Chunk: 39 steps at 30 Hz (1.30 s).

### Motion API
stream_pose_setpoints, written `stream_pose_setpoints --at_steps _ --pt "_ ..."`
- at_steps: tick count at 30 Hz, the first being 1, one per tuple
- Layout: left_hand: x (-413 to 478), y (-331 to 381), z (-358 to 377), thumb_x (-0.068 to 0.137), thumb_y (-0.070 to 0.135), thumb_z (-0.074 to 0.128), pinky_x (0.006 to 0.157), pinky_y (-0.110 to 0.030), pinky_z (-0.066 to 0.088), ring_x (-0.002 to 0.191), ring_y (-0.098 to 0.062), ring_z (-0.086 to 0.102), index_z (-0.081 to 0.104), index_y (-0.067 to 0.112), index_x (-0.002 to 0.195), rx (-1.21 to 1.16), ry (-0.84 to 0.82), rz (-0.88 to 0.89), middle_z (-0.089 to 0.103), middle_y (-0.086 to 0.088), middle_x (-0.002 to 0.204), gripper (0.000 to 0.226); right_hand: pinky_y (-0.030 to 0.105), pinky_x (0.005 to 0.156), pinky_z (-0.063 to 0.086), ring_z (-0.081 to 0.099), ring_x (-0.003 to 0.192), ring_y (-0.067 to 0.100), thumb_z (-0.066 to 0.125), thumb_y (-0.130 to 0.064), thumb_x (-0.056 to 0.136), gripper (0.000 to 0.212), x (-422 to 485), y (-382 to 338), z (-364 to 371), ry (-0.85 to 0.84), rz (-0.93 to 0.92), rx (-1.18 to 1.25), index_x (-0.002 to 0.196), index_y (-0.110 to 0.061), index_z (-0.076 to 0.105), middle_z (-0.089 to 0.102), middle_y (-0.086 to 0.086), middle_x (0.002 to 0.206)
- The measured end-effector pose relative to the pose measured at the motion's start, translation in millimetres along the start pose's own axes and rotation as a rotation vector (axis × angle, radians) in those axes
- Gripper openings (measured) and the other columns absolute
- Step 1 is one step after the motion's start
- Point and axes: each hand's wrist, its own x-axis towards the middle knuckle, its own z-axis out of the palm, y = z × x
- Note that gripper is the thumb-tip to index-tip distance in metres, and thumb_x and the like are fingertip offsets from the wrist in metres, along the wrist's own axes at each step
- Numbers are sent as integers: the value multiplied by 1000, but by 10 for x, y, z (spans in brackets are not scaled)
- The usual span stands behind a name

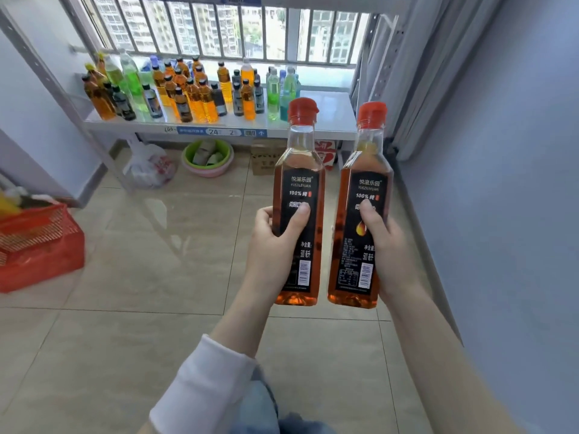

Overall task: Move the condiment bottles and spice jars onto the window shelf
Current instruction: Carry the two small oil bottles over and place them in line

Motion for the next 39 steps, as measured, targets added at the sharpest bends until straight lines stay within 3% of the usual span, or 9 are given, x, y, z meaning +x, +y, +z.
stream_pose_setpoints --at_steps 3,6,10,15,23,28,32,37,39 --pt "607 114 23 84 40 58 52 -15 50 60 -2 66 47 14 109 -2 2 10 66 1 84 37 46 85 54 69 91 26 55 -48 84 38 616 -82 145 1 2 -5 107 -18 59 70 8 99" --pt "1218 256 57 82 42 60 58 -23 52 63 -4 67 47 15 107 -25 -2 34 66 0 85 39 43 84 55 68 91 27 55 -47 82 43 1178 -255 291 5 -11 10 111 -15 57 69 9 99" --pt "1988 510 175 82 41 60 63 -29 56 68 -10 68 48 16 107 -38 -65 33 67 -2 86 38 36 72 55 68 82 24 58 -53 65 52 1857 -552 393 13 -50 30 103 -17 58 69 4 86" --pt "2861 686 503 70 52 64 70 -42 58 73 -19 69 50 17 103 -53 -101 14 68 -6 88 50 31 64 53 69 73 17 57 -50 66 45 2675 -757 277 55 -60 53 98 -19 59 70 -1 79" --pt "4166 794 1324 79 46 62 63 -25 53 73 -9 68 50 16 110 -8 -92 -18 68 -1 91 44 35 67 54 68 77 23 67 -53 70 47 4068 -948 -183 74 -79 31 98 -16 60 69 6 85" --pt "4782 1040 1644 80 45 61 55 -17 48 66 -3 67 52 15 109 11 -64 9 68 2 86 42 28 62 53 67 68 13 58 -50 68 42 4860 -1280 -327 44 -116 26 94 -17 59 68 -3 75" --pt "5204 1225 1730 81 46 59 51 -15 47 59 0 65 51 15 109 35 -56 16 66 5 79 43 32 66 53 66 71 17 58 -49 69 39 5411 -1497 -280 13 -126 62 95 -19 59 67 -2 78" --pt "5746 1509 1731 79 51 59 61 -25 52 70 -11 70 53 15 110 76 -87 66 71 0 87 48 25 61 54 68 68 11 57 -50 68 42 6024 -1829 -90 -6 -182 40 97 -19 58 69 -5 74" --pt "5968 1643 1710 79 54 60 66 -30 55 73 -14 70 54 16 109 90 -118 116 71 -2 91 48 30 66 54 68 75 16 58 -50 67 45 6235 -1970 2 6 -201 41 100 -19 57 70 -3 80"
